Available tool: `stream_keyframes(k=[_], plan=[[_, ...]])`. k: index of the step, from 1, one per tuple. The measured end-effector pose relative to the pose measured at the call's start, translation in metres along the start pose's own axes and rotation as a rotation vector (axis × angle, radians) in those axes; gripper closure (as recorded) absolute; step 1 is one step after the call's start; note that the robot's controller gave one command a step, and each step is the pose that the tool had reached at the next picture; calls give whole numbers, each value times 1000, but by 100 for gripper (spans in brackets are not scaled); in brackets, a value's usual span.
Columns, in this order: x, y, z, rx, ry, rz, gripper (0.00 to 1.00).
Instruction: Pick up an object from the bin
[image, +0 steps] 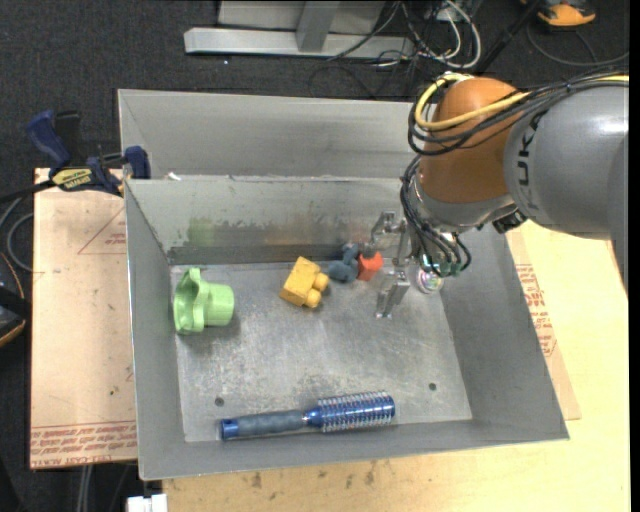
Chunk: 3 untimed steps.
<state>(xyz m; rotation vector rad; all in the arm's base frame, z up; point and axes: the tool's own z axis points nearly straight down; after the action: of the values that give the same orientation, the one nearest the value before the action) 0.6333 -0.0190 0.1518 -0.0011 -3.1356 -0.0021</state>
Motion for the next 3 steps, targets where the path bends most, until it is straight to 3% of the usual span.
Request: stream_keyframes(k=[1,2,3], plan=[[-21,41,51,-2,-5,104,0],[-9,116,-17,-4,-15,8,0],[47,51,-26,3,-6,-152,0]])
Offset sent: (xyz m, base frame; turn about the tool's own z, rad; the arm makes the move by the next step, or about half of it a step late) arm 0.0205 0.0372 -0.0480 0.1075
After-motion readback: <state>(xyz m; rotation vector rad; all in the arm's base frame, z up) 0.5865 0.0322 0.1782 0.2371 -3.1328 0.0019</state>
